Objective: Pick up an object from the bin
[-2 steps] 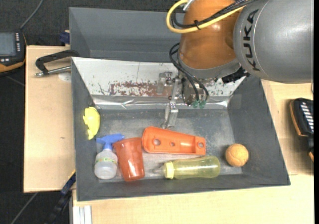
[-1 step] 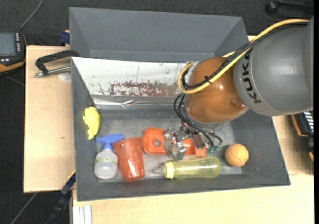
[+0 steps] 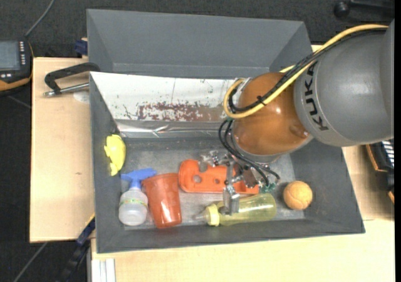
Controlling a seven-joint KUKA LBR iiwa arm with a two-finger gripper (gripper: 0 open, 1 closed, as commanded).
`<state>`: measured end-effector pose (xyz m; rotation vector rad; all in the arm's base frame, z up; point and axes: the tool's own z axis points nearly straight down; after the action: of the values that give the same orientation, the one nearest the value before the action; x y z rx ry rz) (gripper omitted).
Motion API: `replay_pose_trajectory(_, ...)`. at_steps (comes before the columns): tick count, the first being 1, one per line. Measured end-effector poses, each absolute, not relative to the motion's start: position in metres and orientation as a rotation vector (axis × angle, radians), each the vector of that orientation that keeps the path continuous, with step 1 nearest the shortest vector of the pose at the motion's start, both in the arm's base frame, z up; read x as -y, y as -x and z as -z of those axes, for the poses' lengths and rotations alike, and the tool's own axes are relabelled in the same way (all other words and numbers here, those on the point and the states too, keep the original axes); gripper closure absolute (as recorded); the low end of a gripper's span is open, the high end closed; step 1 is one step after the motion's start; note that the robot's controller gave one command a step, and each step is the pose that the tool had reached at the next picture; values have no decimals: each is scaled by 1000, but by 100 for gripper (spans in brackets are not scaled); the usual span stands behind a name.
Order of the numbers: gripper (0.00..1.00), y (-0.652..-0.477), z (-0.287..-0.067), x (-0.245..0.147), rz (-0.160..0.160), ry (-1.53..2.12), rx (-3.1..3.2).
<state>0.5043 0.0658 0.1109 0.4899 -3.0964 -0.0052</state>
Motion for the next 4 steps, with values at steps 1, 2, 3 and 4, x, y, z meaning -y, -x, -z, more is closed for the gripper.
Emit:
replay_pose_trajectory(1,0,-504,-111,-66,5,-490,3096)
replay_pose_trajectory(2,0,-524,-92,-73,7,-580,3089)
replay_pose_trajectory(3,100,-573,-71,-60,9,-1141,2929)
replay_pose_trajectory(4,100,-573,-71,-60,9,-1141,2928)
